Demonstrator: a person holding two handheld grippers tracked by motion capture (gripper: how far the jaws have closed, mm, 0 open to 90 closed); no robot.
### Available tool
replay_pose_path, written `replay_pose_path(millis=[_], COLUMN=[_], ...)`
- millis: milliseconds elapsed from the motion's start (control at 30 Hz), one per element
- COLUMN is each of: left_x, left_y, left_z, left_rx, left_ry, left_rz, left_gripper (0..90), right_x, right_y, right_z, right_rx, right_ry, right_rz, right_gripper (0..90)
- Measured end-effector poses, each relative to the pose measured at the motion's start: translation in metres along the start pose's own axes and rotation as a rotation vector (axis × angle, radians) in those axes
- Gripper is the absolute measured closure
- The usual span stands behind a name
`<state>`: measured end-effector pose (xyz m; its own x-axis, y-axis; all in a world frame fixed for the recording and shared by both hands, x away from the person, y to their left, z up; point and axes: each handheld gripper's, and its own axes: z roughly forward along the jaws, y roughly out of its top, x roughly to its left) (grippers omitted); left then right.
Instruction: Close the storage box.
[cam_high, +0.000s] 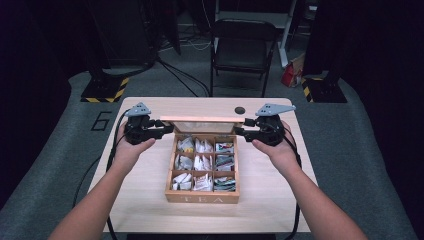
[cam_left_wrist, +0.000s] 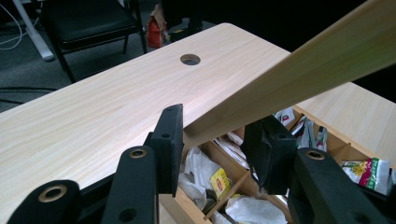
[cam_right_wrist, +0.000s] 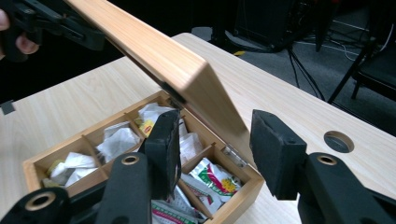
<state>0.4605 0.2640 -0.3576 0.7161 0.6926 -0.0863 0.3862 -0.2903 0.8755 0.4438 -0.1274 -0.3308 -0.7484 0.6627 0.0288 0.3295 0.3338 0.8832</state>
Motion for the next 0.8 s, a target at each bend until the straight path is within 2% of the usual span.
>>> replay_pose_path(millis=[100,267,367,467,667,800], left_x=[-0.001,-0.002,-0.003,-0.004,-0.008,-0.009], left_y=[-0.001,-0.003,-0.005,-0.007,-0.011,-0.015], left_z=[-0.001,-0.001,-0.001,-0.002,-0.004,-0.005], left_rx=[0.006,-0.001,-0.003,-0.002,0.013,0.007], left_ry=[-0.003,-0.001,-0.002,-0.003,-0.005,-0.009], left_rz=[0.001,-0.001,-0.003,-0.002,0.015,0.010], left_gripper=[58.3,58.1,58.0,57.9,57.5,57.0], right_x=[0.006,0.008,0.010,0.011,0.015,0.018], right_y=[0.000,0.000,0.000,0.000,-0.002,-0.007], right_z=[-0.004,-0.010,-0.014,-0.015,-0.018,-0.021], right_rx=[-0.002,-0.003,0.001,-0.005,-0.009,-0.007], right_ry=[-0.007,0.004,0.004,0.010,0.014,0.014], right_rz=[-0.008,-0.028,-0.015,-0.033,-0.028,-0.024], right_gripper=[51.9,53.8,55.3,56.1,59.4,59.9])
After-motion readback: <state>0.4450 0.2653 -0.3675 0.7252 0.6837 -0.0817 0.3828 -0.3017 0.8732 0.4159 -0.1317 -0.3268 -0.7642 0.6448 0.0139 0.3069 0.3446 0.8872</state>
